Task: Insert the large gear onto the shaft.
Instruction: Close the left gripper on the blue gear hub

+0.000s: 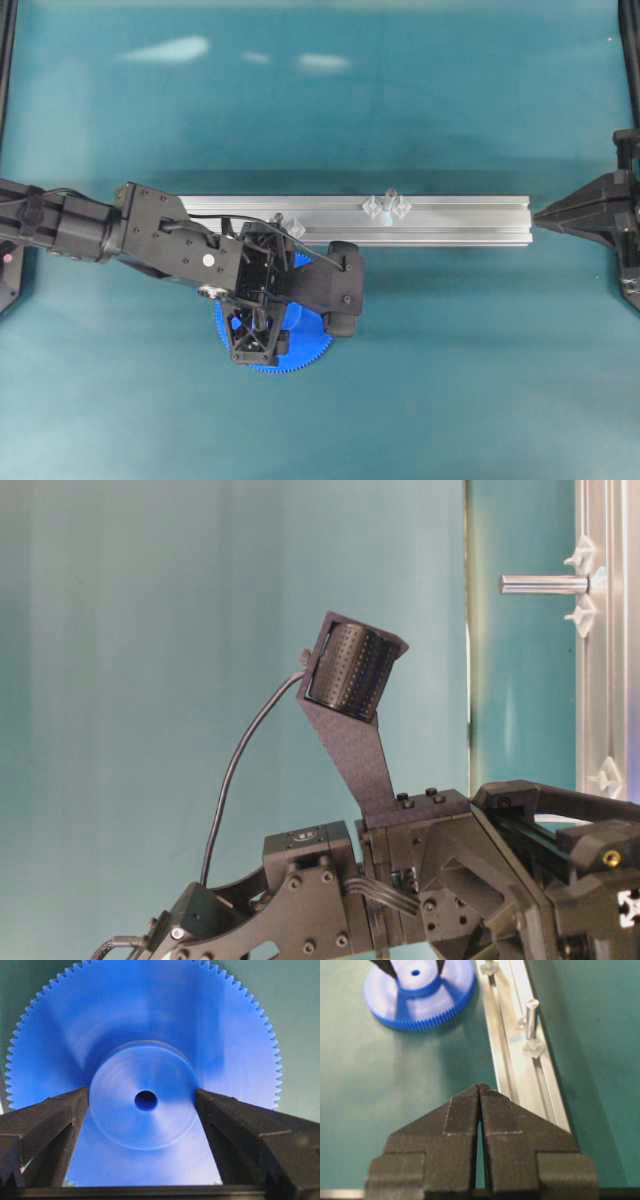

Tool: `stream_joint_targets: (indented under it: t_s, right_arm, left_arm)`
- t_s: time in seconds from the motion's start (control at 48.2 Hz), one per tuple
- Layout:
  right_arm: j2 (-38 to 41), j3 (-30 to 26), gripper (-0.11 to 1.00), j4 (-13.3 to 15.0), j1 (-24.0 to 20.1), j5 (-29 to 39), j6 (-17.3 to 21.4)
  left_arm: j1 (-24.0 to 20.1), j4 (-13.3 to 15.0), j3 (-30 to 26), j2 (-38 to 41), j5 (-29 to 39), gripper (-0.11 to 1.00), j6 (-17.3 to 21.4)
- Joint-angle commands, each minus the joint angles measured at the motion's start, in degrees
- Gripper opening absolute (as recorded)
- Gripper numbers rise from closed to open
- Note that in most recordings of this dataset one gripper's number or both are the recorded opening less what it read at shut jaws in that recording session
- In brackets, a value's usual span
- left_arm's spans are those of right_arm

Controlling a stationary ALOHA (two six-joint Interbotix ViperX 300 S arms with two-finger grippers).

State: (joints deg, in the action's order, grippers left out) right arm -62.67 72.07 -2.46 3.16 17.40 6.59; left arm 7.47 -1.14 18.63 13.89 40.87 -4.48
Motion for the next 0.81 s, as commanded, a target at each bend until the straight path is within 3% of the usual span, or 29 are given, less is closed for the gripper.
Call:
stream_joint_targets:
  t_s: [0.0,0.789]
  right_arm:
    - [0.35,-0.53,0.03,-0.09,0.18,-0.26,0.70]
    - [0.44,-0.35,0.03,-0.09,0.18,-0.26,0.70]
  left_arm:
    - [0.18,-0.09,-0.44,-0.53,-0.18,0.95,-0.70]
    - [1.14,-0.18,-0.35,-0.26,0.00,0.95,-1.58]
